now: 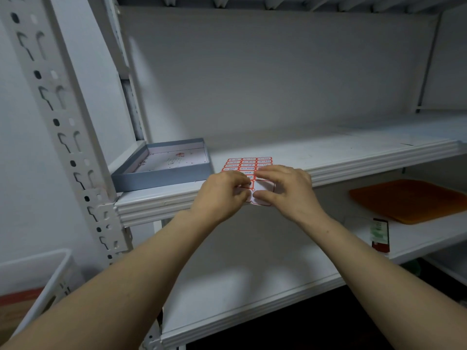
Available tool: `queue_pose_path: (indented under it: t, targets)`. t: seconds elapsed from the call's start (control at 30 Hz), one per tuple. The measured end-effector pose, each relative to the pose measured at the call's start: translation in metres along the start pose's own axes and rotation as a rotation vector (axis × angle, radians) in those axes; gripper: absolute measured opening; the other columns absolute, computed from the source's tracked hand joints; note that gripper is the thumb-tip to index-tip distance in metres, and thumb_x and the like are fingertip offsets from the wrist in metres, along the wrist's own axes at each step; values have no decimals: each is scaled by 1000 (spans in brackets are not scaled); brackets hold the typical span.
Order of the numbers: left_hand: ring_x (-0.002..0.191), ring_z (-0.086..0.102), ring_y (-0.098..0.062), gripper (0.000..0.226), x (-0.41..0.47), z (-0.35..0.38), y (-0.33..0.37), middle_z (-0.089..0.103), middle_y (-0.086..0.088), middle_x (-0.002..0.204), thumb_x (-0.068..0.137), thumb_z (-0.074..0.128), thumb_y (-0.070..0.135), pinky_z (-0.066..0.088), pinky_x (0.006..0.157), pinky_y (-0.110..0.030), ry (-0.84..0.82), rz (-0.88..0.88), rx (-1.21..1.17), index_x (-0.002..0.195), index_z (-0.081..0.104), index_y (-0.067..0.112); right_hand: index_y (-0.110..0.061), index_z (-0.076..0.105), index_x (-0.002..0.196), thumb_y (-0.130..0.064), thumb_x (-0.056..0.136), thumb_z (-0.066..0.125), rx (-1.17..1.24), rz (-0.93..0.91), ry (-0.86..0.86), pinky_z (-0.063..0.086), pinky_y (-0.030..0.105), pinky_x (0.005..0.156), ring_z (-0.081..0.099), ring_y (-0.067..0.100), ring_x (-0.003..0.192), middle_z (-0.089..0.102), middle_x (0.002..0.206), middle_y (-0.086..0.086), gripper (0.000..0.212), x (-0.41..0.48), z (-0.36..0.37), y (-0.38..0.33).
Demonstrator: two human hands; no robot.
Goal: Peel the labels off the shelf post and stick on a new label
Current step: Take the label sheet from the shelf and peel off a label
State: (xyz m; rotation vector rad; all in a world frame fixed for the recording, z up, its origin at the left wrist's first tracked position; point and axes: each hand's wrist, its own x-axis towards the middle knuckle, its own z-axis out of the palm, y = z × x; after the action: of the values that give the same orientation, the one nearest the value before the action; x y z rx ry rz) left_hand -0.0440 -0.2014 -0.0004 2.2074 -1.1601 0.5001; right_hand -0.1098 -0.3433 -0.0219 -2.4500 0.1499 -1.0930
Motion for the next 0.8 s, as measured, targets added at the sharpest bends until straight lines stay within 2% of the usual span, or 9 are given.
queue_pose_path:
  t: [0.13, 0.27, 0.37, 0.47, 0.63, 0.7, 0.73, 0.8]
  targets:
    - [109, 61, -24, 26, -1, -1, -5, 68, -4, 117, 83, 67, 15, 45, 89, -30, -35, 88, 53, 108, 71, 10, -28, 68, 108, -35, 73, 75, -101, -83, -88, 18, 23, 90, 52, 10, 116, 64, 117, -10, 37, 7, 1, -1]
    - [111, 59, -25, 29, 1, 0, -15, 66, -2, 119, 83, 69, 20, 45, 85, -30, -79, 182, 135, 110, 69, 12, -28, 64, 112, -35, 75, 72, -197, -121, -141, 15, 25, 94, 45, 9, 118, 57, 122, -10, 38, 10, 3, -1]
    - [114, 58, -26, 26, 2, 1, -16, 66, -4, 121, 86, 64, 15, 47, 89, -35, -42, 200, 154, 111, 69, 11, -27, 66, 110, -31, 81, 67, -217, -144, -117, 15, 25, 93, 48, 11, 117, 59, 120, -9, 29, 14, 3, 0]
    - [102, 65, -30, 26, -1, 0, -12, 71, -10, 109, 83, 59, 18, 52, 84, -42, 29, 207, 85, 102, 73, 7, -26, 70, 104, -30, 85, 64, -172, -133, -82, 16, 24, 88, 51, 10, 114, 64, 116, -9, 21, 16, 2, 2]
    - [93, 68, -30, 29, -3, 2, -10, 73, -10, 100, 83, 54, 22, 53, 80, -41, 88, 122, -18, 97, 74, 7, -21, 74, 92, -26, 81, 69, 1, -66, 14, 26, 28, 90, 58, 15, 98, 72, 100, -6, 13, 13, 6, 2]
    - [94, 67, -29, 20, -1, 3, -10, 73, -10, 101, 86, 60, 18, 52, 82, -40, 120, 54, -69, 98, 74, 9, -22, 74, 85, -25, 76, 74, 105, -7, 59, 37, 37, 98, 61, 19, 89, 71, 82, -10, 10, 12, 7, 1]
    - [95, 67, -28, 17, -1, 4, -10, 73, -9, 100, 86, 63, 14, 51, 83, -40, 137, 25, -95, 98, 74, 9, -21, 74, 82, -23, 74, 75, 149, 10, 69, 40, 43, 97, 63, 20, 86, 68, 74, -13, 8, 11, 6, -1]
    - [94, 66, -24, 17, 0, 3, -8, 73, -9, 100, 83, 67, 12, 51, 85, -37, 172, -18, -133, 99, 73, 8, -18, 74, 79, -19, 74, 75, 172, 22, 69, 39, 47, 97, 64, 18, 82, 62, 70, -16, 4, 12, 3, -4]
